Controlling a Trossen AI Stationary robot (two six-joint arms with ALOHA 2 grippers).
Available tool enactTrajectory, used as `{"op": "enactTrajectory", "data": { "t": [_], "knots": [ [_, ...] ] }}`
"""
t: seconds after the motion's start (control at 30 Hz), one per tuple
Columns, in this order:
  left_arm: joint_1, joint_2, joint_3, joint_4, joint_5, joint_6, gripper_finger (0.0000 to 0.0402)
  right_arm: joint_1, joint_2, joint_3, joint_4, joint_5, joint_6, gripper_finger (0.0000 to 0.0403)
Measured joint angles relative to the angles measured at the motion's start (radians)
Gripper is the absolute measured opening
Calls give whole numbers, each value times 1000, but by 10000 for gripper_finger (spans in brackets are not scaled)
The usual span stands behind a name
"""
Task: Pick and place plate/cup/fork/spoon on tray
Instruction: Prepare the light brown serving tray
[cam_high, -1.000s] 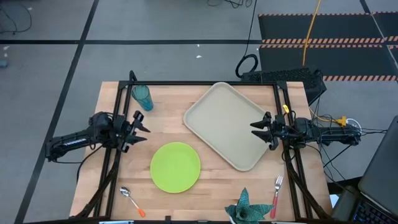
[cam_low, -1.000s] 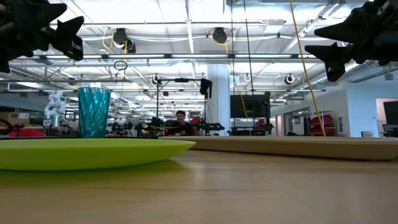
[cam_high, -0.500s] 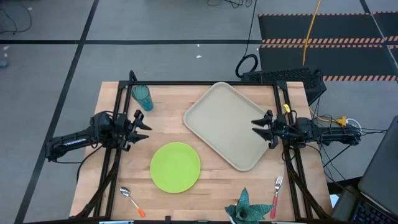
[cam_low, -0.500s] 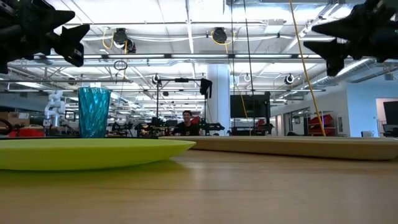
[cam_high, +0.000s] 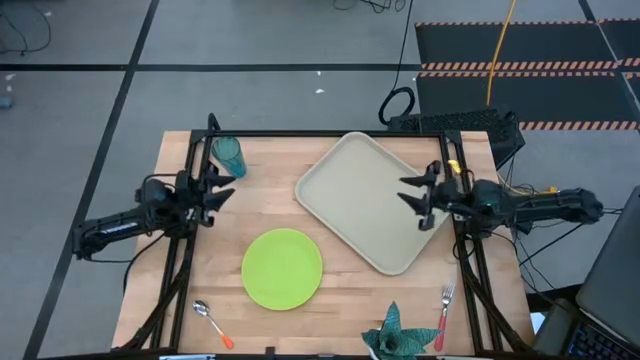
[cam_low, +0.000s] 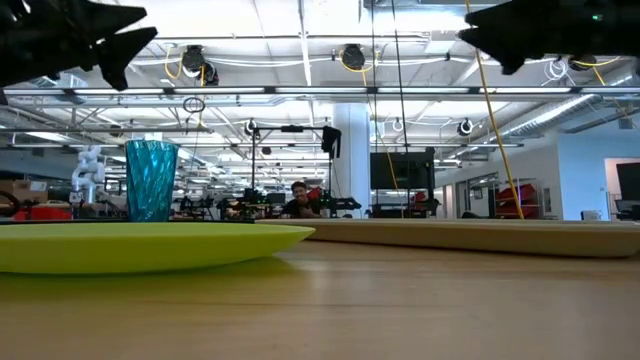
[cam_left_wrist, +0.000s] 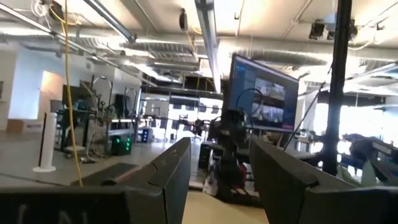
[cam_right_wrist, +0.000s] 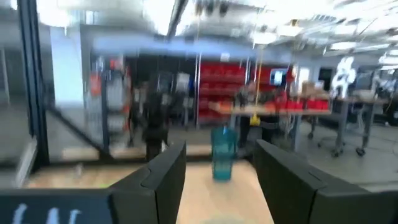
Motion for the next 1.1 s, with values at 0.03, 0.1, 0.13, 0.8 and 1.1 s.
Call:
{"op": "enactTrajectory", "data": {
  "t": [0.03,0.1,0.13,0.8,1.1],
  "knots": [
    [0,6,14,-20,-8,-1,166,0,46,39,-16,-2,-5,183],
    [0,19,46,-99,-34,-5,166,-2,136,140,-94,-17,-15,183],
    [0,30,66,-142,-49,-3,166,-5,184,199,-173,-27,-17,183],
    [-14,201,200,-300,-116,135,166,-89,964,893,-1026,-209,233,183],
    [-14,217,200,-307,-124,134,166,-27,1129,992,-1212,-204,302,183]
  ]
}}
